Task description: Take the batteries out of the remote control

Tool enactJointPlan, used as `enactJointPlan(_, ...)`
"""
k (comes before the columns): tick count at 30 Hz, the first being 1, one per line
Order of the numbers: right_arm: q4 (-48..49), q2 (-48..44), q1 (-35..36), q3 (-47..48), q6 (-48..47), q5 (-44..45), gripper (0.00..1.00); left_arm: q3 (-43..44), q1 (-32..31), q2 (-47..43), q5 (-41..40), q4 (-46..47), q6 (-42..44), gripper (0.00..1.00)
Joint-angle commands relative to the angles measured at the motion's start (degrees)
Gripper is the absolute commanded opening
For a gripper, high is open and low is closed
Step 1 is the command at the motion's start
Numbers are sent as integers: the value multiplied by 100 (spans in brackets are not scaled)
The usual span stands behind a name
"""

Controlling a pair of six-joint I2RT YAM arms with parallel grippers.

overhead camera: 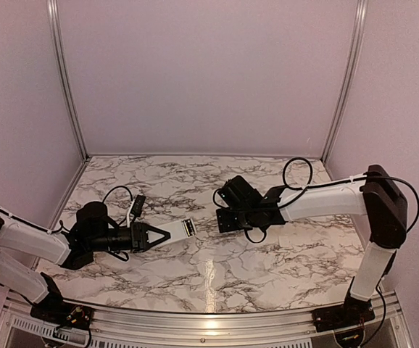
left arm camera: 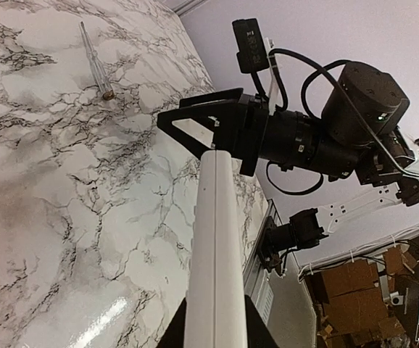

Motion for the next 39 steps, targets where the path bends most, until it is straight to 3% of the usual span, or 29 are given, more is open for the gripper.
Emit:
enactJointPlan(1, 31, -423, -107, -132, -8, 120, 74, 186, 25, 894, 586, 799, -304, 0)
enactJointPlan(5, 81, -868, -178, -538, 4, 76, 74, 310, 25, 1977, 1189, 2190, -1026, 0)
enactJointPlan(9, 131, -1194, -188, -849, 53, 15, 75, 557, 16, 2841, 1441, 2892, -1475, 0)
enactJointPlan(15, 128, -1360, -188, -1055, 99, -9, 75, 853, 16, 3469, 1515, 2928, -1581, 0)
enactJointPlan(22, 162, -1331, -188, -1108, 107, -70, 75, 1087, 20, 3576, 1498, 2265, -1193, 2)
enactJointPlan(32, 201, -1293, -189, -1130, 121, -158, 75, 1172, 16, 3389, 1341, 1512, -725, 37)
enactJointPlan(39, 190, -1345, -187, -1178, 123, -176, 75, 1167, 20, 3242, 1209, 1215, -486, 47)
